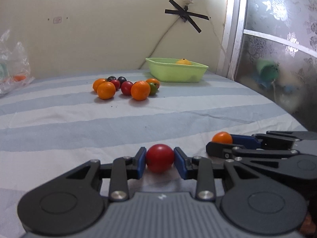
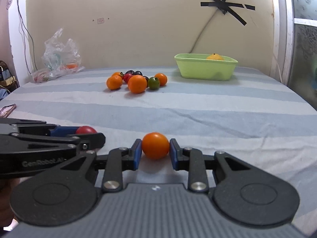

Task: Organize fruits
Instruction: 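Carry the tomato and tangerine into the basket and release both, then grasp an orange with the left tool while the right tool grasps another orange, then carry both oranges into the basket and release them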

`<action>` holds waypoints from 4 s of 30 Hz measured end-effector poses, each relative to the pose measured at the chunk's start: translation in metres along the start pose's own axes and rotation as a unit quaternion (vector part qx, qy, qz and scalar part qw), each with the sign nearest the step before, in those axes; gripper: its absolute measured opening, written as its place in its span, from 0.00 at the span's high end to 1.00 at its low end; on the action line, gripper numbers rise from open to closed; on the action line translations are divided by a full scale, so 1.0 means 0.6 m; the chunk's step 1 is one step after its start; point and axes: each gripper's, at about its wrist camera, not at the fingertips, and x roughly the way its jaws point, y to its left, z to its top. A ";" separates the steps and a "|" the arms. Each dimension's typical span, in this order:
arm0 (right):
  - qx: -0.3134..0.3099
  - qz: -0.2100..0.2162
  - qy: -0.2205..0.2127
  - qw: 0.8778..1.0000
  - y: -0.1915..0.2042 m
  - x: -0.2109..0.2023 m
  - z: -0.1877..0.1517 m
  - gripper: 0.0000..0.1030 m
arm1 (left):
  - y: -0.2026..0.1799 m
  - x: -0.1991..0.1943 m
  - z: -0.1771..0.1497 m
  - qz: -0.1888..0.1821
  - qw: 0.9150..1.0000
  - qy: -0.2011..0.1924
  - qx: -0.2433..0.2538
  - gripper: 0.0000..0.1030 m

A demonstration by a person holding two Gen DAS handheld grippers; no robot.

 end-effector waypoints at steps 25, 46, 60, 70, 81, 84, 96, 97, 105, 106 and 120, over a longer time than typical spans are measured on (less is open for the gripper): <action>-0.016 0.015 -0.022 1.000 -0.013 -0.005 0.009 0.69 | -0.009 0.028 0.059 -0.022 1.000 -0.003 0.019 0.71; 0.014 0.001 -0.069 0.998 -0.199 0.249 0.251 0.68 | 0.039 0.412 0.371 -0.103 0.991 0.058 -0.062 0.70; 0.000 -0.018 -0.090 0.996 -0.189 0.222 0.232 0.67 | 0.121 0.260 0.367 -0.090 0.993 -0.025 -0.075 0.59; 0.044 0.091 -0.049 0.994 -0.110 0.141 0.180 0.67 | 0.277 0.104 0.210 0.024 0.987 -0.012 -0.159 0.57; 0.010 0.106 0.010 0.994 0.003 0.190 0.153 0.60 | 0.242 0.181 0.183 -0.038 0.984 0.023 -0.170 0.50; 0.009 0.092 0.023 0.995 0.006 0.208 0.157 0.52 | 0.233 0.199 0.175 -0.036 0.983 0.036 -0.174 0.52; 0.003 0.095 0.020 0.995 0.013 0.185 0.145 0.63 | 0.183 0.130 0.143 -0.039 0.988 0.026 -0.144 0.65; 0.003 0.097 0.020 0.995 0.014 0.176 0.142 0.63 | 0.176 0.116 0.136 -0.041 0.990 0.026 -0.134 0.64; 0.017 0.103 0.022 0.994 0.004 0.065 0.073 0.63 | 0.110 0.028 0.073 -0.051 0.995 0.010 -0.083 0.64; 0.019 0.105 0.023 0.994 0.004 0.056 0.065 0.63 | 0.104 0.024 0.066 -0.052 0.995 0.009 -0.081 0.64; -0.024 0.079 0.024 0.996 0.034 0.017 0.032 0.59 | 0.084 -0.012 0.035 -0.032 0.997 0.000 -0.066 0.57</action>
